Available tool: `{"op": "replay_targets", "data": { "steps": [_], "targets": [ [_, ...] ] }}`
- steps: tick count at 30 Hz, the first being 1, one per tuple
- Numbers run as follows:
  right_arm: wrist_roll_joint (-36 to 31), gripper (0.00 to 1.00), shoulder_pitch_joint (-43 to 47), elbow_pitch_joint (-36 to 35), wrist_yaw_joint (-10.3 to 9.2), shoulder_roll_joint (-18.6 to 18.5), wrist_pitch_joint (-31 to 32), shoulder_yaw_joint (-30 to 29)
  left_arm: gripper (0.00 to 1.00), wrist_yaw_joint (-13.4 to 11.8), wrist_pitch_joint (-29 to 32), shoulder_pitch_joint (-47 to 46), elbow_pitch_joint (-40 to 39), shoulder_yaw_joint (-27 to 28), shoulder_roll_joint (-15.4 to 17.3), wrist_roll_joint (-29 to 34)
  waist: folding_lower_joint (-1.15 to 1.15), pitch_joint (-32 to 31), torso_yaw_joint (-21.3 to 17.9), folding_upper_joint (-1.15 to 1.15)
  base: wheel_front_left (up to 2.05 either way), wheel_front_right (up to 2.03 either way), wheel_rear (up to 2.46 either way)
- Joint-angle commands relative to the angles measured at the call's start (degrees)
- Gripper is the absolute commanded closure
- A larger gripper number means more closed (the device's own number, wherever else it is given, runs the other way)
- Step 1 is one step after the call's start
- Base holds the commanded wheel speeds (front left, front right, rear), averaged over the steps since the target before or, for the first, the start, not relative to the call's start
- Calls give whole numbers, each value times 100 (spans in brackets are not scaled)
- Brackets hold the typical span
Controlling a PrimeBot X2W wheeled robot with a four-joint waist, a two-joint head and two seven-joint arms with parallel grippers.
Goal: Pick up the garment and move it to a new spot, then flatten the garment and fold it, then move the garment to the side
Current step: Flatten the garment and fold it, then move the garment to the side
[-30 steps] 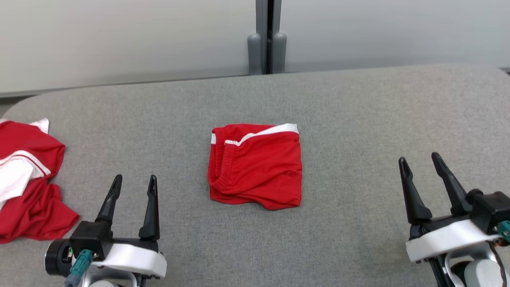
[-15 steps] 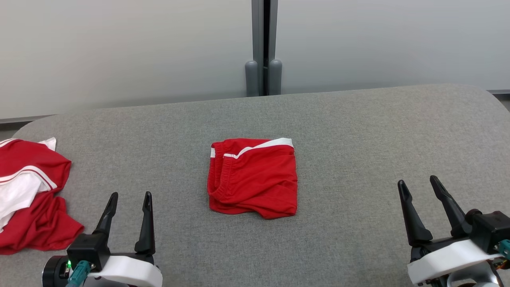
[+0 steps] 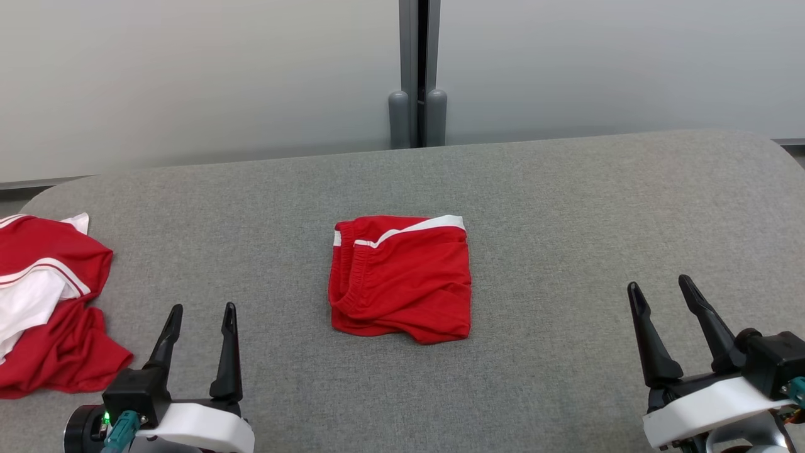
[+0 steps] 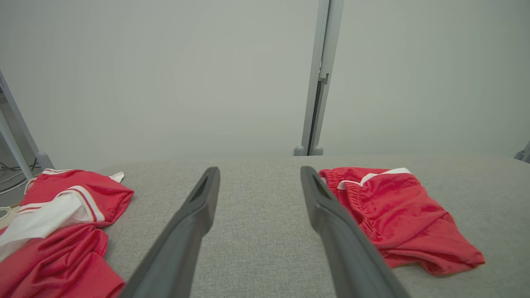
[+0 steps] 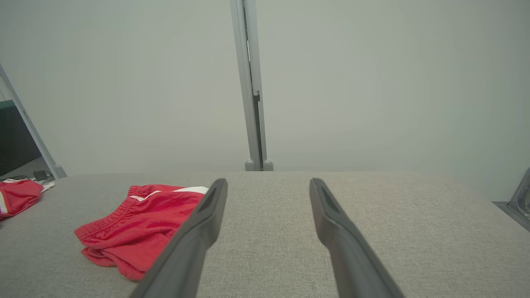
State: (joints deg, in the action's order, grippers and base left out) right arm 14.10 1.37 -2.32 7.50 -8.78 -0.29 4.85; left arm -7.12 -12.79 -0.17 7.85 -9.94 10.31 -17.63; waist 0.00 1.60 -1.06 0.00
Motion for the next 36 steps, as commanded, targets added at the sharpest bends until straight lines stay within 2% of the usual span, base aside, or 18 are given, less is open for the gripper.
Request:
{"op": "replay_targets", "data": {
  "steps": [1, 10, 16, 18, 25, 33, 34, 35, 36],
  "targets": [
    [-15, 0, 20, -11, -2, -23, 10, 3, 0, -11, -16, 22, -2, 16, 46, -20, 0, -3, 9, 0, 0, 0, 0],
    [-23, 0, -94, 68, -2, -75, 68, -71, 0, 13, -65, -283, -19, -57, -13, -36, 0, 229, 298, 0, 0, 0, 0],
    [10, 0, -356, 306, -2, -124, 124, -94, 0, 91, -145, -792, 14, -208, -235, -1, 0, 655, 942, 0, 0, 0, 0],
    [23, 0, -438, 384, -1, -141, 133, -27, 0, 99, -156, -866, 26, -212, -281, -20, 0, 724, 1035, 0, 0, 0, 0],
    [281, 0, -1080, 1265, -2, -213, 205, 287, 0, 207, -235, -1336, 109, -272, -496, 0, 0, 1228, 1607, 0, 0, 0, 0],
    [569, 0, -1798, 2637, -1, -189, 444, 706, 0, 295, -244, -1580, -40, -190, -621, 169, 0, 1470, 1799, 0, 0, 0, 0],
    [628, 6, -1843, 2749, -1, -199, 474, 777, 0, 310, -244, -1587, -57, -168, -630, 192, 0, 1482, 1796, 0, 0, 0, 0],
    [694, 53, -1851, 2855, -1, -202, 554, 856, 0, 319, -243, -1588, -68, -147, -639, 217, 0, 1490, 1789, 0, 0, 0, 0],
    [732, 68, -1885, 2931, -1, -212, 568, 905, 0, 329, -244, -1579, -82, -121, -644, 240, 0, 1492, 1773, 0, 0, 0, 0]
  ]
}}
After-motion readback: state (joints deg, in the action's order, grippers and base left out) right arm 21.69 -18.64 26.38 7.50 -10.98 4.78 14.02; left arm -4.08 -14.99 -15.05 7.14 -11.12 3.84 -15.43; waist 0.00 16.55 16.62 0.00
